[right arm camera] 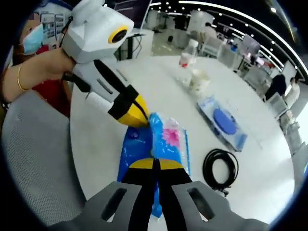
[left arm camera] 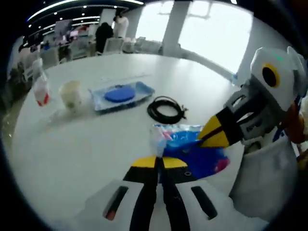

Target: Arrange the tabletop items into an orderly group along one side of the table until the central work area is clear of visible clutter.

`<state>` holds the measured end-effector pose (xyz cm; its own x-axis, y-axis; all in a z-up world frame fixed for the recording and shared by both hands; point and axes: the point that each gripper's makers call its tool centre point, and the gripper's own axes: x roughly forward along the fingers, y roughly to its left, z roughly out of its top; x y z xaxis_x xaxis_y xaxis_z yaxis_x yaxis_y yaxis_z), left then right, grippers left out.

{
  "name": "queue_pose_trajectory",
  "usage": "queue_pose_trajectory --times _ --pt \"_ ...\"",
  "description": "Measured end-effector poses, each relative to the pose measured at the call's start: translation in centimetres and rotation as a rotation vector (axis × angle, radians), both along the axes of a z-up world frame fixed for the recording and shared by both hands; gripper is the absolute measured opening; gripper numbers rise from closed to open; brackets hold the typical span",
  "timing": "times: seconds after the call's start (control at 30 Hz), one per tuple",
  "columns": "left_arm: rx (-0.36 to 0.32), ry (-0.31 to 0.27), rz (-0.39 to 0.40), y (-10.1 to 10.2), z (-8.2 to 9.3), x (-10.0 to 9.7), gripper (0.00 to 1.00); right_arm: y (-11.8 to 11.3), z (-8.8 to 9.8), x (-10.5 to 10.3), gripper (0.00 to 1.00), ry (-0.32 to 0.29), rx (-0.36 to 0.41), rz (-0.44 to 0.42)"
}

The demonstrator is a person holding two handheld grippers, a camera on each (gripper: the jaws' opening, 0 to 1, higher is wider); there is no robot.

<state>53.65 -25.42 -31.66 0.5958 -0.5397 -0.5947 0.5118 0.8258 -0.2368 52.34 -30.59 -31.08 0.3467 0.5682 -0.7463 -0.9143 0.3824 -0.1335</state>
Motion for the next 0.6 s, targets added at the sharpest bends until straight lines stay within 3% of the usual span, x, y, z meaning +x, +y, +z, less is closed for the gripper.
queue_pose_trajectory --times 0.23,0.4,0.6 --pt "-0.048 -0.018 0.096 0.7 1.2 0.8 0.0 0.2 0.9 1.4 0.05 0.011 0.107 -0.144" --pt "-0.102 -0.016 0.173 1.4 1.7 1.3 0.0 -0.6 2.7 3.2 0.24 -0.131 0.116 -0.221" --pt "-0.126 -0.014 0.287 3.1 2.0 1.9 0.0 -1.5 3.9 3.8 0.43 -0.145 0.169 -0.32"
